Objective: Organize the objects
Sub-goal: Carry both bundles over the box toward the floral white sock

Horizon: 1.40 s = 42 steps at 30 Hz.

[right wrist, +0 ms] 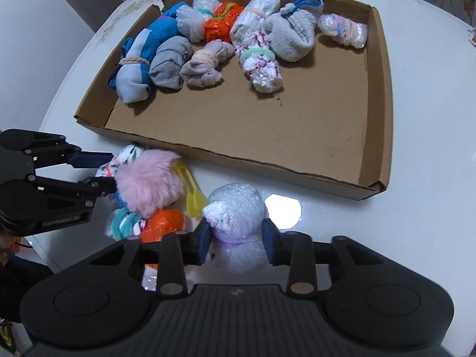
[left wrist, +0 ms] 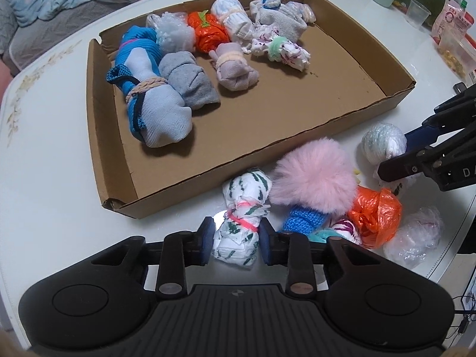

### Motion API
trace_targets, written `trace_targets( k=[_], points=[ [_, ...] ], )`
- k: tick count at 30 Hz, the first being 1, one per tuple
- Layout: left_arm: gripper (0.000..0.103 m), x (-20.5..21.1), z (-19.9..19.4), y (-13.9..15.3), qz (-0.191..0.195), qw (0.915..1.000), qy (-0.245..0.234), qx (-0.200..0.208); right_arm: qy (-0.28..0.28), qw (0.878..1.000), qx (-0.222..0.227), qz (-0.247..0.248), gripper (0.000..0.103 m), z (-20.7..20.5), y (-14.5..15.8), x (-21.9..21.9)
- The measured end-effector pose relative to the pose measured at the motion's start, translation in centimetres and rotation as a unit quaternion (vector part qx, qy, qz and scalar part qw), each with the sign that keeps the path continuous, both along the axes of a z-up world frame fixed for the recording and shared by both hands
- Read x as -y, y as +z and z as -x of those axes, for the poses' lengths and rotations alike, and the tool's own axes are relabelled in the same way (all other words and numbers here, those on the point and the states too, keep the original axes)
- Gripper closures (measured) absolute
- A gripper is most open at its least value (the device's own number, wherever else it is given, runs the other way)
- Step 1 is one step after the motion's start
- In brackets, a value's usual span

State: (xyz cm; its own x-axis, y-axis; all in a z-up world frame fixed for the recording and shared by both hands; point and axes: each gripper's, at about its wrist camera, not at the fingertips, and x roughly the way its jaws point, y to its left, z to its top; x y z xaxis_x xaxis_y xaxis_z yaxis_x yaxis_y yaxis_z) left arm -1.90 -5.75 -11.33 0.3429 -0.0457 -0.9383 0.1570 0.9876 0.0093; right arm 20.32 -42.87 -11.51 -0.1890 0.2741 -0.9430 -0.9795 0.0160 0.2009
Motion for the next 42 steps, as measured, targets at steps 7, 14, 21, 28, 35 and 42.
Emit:
trace_targets(
  k=[7, 14, 21, 28, 35, 42],
  points=[
    [0.068, -0.9, 0.6, 1.8, 0.001, 0.9998, 0.021, 0.001, -0.009, 1.0, -0.019, -0.006, 0.073, -1.8, 1.6, 0.9],
    [0.068, -0.4, 0.4, 7.6, 0.06, 0.996, 0.031, 0.058, -0.055, 0.995, -0.038, -0.073, 0.073, -5.8, 5.4, 2.3],
    [0.068, 3.0, -5.7, 9.2, 0.117, 0.9879, 0.038, 0.094, -0.098, 0.979, -0.019, -0.18, 0.073, -7.6, 7.9, 0.6],
    [0.068, 7.1, -11.1, 6.6, 0.141, 0.9854, 0.047, 0.082, -0.102, 0.977, -0.011, -0.188, 0.073, -9.0, 7.3, -3.0],
    [0.067, 8.4, -13.4, 3.2, 0.135, 0.9877, 0.055, 0.056, -0.085, 0.98, 0.006, -0.181, 0.073, -9.5, 6.8, -4.5],
    [0.067, 8.2, -14.0, 1.7, 0.109, 0.9905, 0.064, 0.053, -0.073, 0.986, 0.016, -0.15, 0.072, -9.6, 5.4, -5.7]
  ],
)
